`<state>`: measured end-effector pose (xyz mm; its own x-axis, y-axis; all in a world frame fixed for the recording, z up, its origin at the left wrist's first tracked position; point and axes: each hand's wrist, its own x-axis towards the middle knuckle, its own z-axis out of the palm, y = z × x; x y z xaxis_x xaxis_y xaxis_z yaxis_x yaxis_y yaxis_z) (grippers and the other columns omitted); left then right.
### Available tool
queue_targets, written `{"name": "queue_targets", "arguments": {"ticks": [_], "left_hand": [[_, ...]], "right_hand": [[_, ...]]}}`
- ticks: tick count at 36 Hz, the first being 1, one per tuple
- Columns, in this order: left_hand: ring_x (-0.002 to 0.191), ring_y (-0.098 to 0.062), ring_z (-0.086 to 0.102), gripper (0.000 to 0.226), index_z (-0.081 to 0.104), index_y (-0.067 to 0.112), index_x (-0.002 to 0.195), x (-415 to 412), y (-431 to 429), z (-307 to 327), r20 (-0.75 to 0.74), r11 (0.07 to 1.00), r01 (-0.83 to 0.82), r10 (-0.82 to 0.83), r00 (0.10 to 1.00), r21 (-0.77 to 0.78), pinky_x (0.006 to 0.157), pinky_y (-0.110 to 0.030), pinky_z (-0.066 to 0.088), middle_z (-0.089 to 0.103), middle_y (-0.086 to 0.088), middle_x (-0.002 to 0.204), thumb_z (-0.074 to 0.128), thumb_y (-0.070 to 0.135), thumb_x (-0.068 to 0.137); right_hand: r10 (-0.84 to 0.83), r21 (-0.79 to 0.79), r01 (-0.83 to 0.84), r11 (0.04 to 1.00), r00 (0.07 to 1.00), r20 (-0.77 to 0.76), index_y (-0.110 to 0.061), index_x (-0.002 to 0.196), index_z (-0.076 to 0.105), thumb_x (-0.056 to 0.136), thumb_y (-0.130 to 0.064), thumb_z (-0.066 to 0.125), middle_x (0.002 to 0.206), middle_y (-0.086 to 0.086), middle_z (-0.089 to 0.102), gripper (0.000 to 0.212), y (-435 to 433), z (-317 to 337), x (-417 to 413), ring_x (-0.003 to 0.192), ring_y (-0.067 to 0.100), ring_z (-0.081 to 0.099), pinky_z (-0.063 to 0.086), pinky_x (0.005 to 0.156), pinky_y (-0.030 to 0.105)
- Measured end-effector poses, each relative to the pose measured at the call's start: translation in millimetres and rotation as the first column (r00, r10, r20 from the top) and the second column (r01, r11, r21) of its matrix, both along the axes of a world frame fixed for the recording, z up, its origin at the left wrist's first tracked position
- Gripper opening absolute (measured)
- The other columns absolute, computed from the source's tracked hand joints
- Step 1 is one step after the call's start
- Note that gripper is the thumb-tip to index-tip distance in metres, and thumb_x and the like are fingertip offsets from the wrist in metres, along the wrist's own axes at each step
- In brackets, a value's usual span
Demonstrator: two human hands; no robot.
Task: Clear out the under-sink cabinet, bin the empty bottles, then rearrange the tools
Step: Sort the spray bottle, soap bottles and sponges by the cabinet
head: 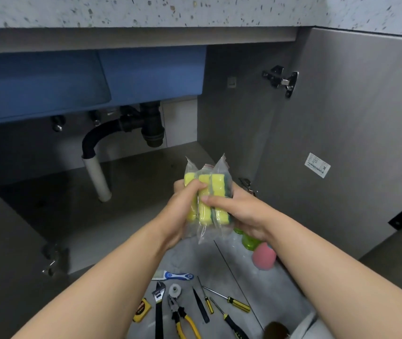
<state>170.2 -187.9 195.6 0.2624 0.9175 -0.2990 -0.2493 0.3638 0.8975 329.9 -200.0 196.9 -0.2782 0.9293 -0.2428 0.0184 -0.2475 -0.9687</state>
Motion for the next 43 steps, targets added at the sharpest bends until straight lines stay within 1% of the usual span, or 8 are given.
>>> {"name": "queue_targets", "arguments": {"ticks": [5, 11, 15, 19, 24, 31, 39, 43], "left_hand": [[0.117, -0.022, 0.045, 0.04, 0.056, 0.036, 0.103, 21.3, 9.7, -3.2, -0.519, 0.975, -0.003, 0.122, 0.846, 0.223, 0.101, -0.044, 0.042, 0.043, 0.003, 0.112, 0.042, 0.056, 0.071], [0.101, -0.032, 0.072, 0.033, 0.07, 0.024, 0.106, 38.4, 10.7, -9.1, -0.195, 0.996, 0.039, -0.024, 0.98, 0.075, 0.094, -0.058, 0.055, 0.071, -0.016, 0.113, 0.059, 0.036, 0.078], [0.094, -0.009, 0.071, 0.067, 0.057, 0.023, 0.122, 52.3, 14.6, -17.3, -0.212, 0.988, 0.089, -0.061, 0.975, 0.126, 0.069, -0.027, 0.058, 0.072, -0.002, 0.114, 0.077, 0.05, 0.064], [0.11, -0.017, 0.071, 0.093, 0.048, 0.014, 0.135, 71.2, 19.4, -26.7, -0.199, 0.986, 0.062, -0.03, 0.98, 0.155, 0.096, -0.037, 0.056, 0.07, -0.006, 0.123, 0.091, 0.044, 0.058], [0.105, -0.03, 0.073, 0.043, 0.06, 0.01, 0.13, 73.1, 31.6, -30.1, -0.08, 0.993, 0.035, -0.025, 0.996, 0.116, 0.081, -0.04, 0.061, 0.074, -0.014, 0.116, 0.074, 0.019, 0.091], [0.118, -0.035, 0.066, 0.041, 0.062, 0.018, 0.136, 74.9, 36.6, -46.2, 0.16, 0.984, 0.16, -0.146, 0.976, -0.078, 0.102, -0.055, 0.051, 0.068, -0.016, 0.129, 0.064, 0.035, 0.098], [0.115, -0.032, 0.068, 0.034, 0.074, 0.013, 0.121, 81.5, 50.6, -124.2, 0.153, 0.941, 0.161, -0.119, 0.981, -0.296, 0.096, -0.042, 0.056, 0.07, -0.018, 0.125, 0.062, 0.031, 0.093], [0.099, -0.024, 0.075, 0.048, 0.072, 0.015, 0.121, 84.1, 51.7, -189.7, -0.081, 0.896, 0.072, -0.119, 0.99, -0.437, 0.07, -0.03, 0.059, 0.076, -0.01, 0.112, 0.078, 0.041, 0.081]], "right_hand": [[-0.157, 0.045, 0.152, 0.987, 0.979, 0.131, -0.026, 0.128, 0.052, 0.076, -0.027, 0.081, 0.115, 0.01, 0.071, 0.059, 6.3, -5.7, 9.3, 0.106, 0.031, 0.07, 0.053, 0.092, 0.064], [-0.266, 0.128, 0.237, 0.963, 0.918, 0.293, -0.032, 0.118, 0.044, 0.064, -0.045, 0.084, 0.109, 0.001, 0.071, 0.068, 13.0, -11.5, 30.1, 0.102, 0.024, 0.071, 0.057, 0.09, 0.052], [-0.329, 0.232, 0.244, 0.942, 0.817, 0.474, -0.028, 0.115, 0.033, 0.066, -0.048, 0.079, 0.112, 0.0, 0.063, 0.071, 15.5, -13.6, 37.6, 0.097, 0.017, 0.066, 0.059, 0.076, 0.038], [-0.281, 0.272, 0.159, 0.949, 0.818, 0.502, -0.026, 0.135, 0.028, 0.056, -0.043, 0.081, 0.13, 0.008, 0.053, 0.096, 18.1, -18.5, 37.6, 0.115, 0.023, 0.06, 0.059, 0.086, 0.044], [-0.083, 0.074, 0.069, 0.995, 0.975, 0.207, -0.032, 0.148, 0.033, 0.072, -0.022, 0.085, 0.123, -0.004, 0.068, 0.092, 20.0, -14.6, 66.6, 0.112, 0.01, 0.067, 0.054, 0.097, 0.036], [-0.114, -0.041, 0.115, 0.992, 0.993, 0.026, -0.038, 0.142, 0.047, 0.096, -0.024, 0.065, 0.126, -0.002, 0.07, 0.051, 25.9, -29.6, 68.9, 0.113, 0.021, 0.069, 0.051, 0.102, 0.051], [0.029, -0.167, 0.048, 0.985, 0.9, 0.434, -0.035, 0.14, 0.051, 0.094, -0.025, 0.064, 0.123, -0.002, 0.069, 0.048, 55.5, -63.2, 75.6, 0.109, 0.017, 0.068, 0.054, 0.099, 0.04], [0.184, -0.316, 0.019, 0.948, 0.781, 0.597, -0.02, 0.126, 0.061, 0.094, -0.033, 0.065, 0.123, 0.005, 0.065, 0.035, 68.6, -106.5, 92.0, 0.098, 0.016, 0.064, 0.057, 0.082, 0.027]]}}
